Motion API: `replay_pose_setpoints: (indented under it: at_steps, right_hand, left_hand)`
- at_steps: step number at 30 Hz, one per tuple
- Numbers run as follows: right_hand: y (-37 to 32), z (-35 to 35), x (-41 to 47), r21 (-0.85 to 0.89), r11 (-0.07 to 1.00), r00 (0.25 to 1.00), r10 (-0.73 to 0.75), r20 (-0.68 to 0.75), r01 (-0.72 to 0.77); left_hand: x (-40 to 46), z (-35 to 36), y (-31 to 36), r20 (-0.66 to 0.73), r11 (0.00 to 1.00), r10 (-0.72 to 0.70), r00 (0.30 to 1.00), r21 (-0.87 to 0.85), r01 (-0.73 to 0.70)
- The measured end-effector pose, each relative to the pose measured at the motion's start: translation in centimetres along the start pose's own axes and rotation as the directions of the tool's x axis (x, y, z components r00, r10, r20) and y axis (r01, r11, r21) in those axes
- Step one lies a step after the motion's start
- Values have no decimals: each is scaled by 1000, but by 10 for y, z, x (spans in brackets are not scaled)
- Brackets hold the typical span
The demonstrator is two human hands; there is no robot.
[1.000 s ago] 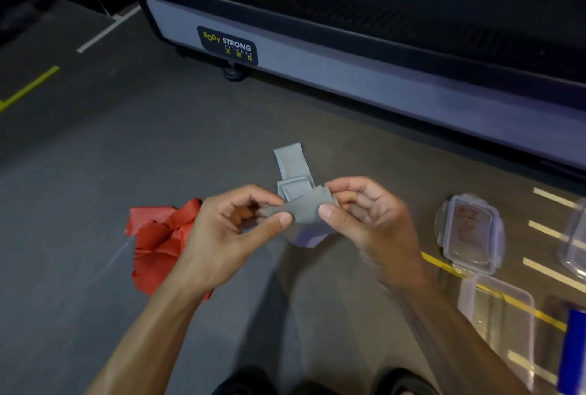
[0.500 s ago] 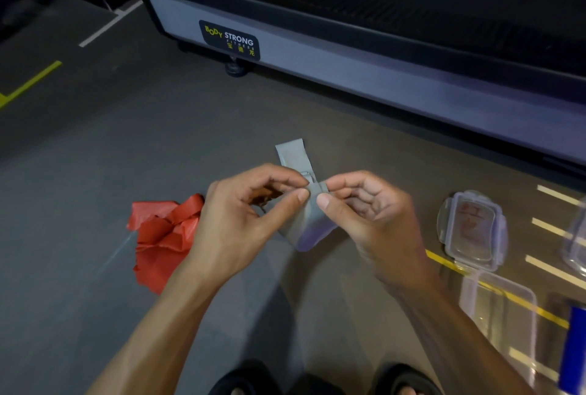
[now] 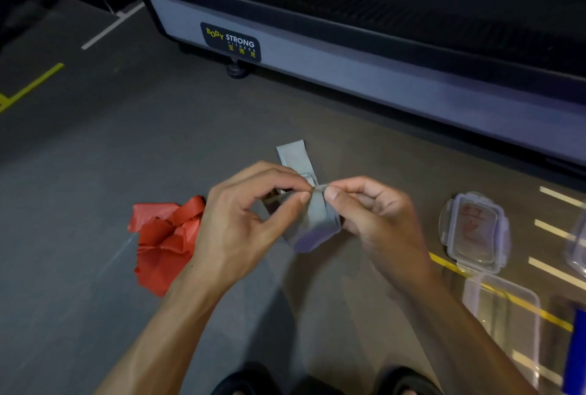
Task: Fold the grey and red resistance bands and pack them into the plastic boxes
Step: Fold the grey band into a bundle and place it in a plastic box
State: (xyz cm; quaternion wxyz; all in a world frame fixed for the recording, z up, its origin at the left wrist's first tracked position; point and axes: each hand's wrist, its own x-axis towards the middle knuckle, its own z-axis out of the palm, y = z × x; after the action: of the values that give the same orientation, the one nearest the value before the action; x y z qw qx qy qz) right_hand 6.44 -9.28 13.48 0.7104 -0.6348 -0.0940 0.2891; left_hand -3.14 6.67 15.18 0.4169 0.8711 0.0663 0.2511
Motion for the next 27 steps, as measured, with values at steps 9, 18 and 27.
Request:
replay_pose_setpoints:
  at_steps: [9, 18, 27]
  right_hand:
    - [-2, 1, -4, -20, 1000, 1000, -13, 17, 13]
    - [-3, 3, -5, -44, 997, 998, -63, 21, 64]
    - [-4, 3, -5, -48, 994, 994, -100, 43, 102]
  left_hand:
    - [3, -3, 6, 101, 999, -54, 993, -2, 54]
    - [3, 0, 11, 9, 995, -89, 996, 50, 88]
    - [4, -3, 14, 12, 995, -74, 997, 73, 73]
